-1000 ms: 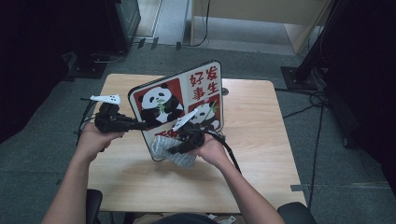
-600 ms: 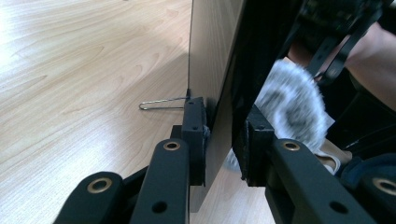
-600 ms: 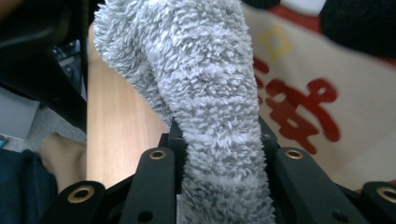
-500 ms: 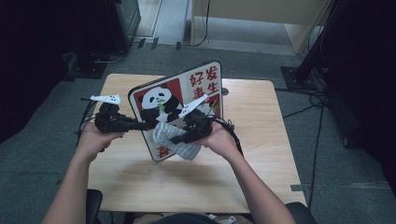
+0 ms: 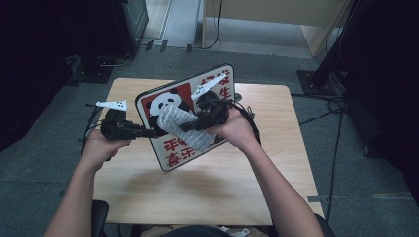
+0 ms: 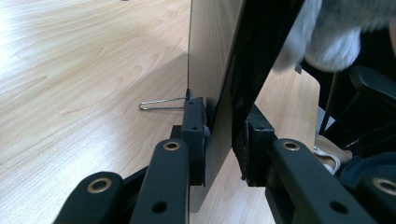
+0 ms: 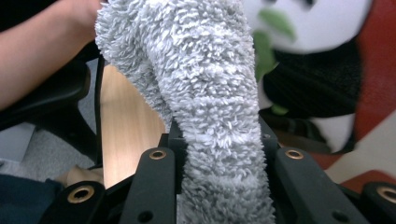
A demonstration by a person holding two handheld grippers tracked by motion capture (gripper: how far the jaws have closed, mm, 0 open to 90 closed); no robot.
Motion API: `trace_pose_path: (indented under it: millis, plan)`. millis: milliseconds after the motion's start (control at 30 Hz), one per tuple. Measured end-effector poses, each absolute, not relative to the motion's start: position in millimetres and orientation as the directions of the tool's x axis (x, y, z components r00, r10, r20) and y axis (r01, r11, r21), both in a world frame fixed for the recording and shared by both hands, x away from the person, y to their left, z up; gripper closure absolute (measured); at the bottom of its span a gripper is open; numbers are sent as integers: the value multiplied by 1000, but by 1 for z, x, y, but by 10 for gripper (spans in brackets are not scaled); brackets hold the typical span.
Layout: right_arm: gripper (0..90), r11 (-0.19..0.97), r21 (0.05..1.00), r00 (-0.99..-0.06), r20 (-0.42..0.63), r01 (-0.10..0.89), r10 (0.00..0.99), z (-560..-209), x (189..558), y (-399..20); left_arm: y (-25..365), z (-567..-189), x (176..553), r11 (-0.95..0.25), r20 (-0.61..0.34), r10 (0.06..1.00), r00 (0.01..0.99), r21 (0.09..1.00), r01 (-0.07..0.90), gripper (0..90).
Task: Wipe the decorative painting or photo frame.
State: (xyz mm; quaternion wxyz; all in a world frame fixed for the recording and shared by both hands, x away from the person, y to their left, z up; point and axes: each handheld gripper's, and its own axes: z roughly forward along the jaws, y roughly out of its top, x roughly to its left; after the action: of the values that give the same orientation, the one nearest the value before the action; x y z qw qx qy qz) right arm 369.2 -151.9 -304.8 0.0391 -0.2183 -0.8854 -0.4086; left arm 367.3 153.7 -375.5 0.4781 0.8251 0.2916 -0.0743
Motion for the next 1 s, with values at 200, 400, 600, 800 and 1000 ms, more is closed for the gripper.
trace_pose_path:
  millis: [200,400,600,800,1000]
  plan:
    - [700,573,713,-905,222,405,363,-277,378,-148,154,-376,367,-379,-399,404,823,746,548,753]
    - [699,574,719,-908,200,391,367,-250,385,-141,154,-376,367,-380,-395,404,825,748,544,754]
    - [697,565,738,-914,177,369,365,-223,392,-129,154,-376,367,-377,-395,404,825,750,543,754]
    - [694,572,740,-914,144,353,378,-201,402,-111,154,-376,367,-377,-393,404,826,751,542,754]
    - [692,560,752,-908,122,348,401,-191,414,-89,154,-376,367,-377,-391,400,829,755,537,754]
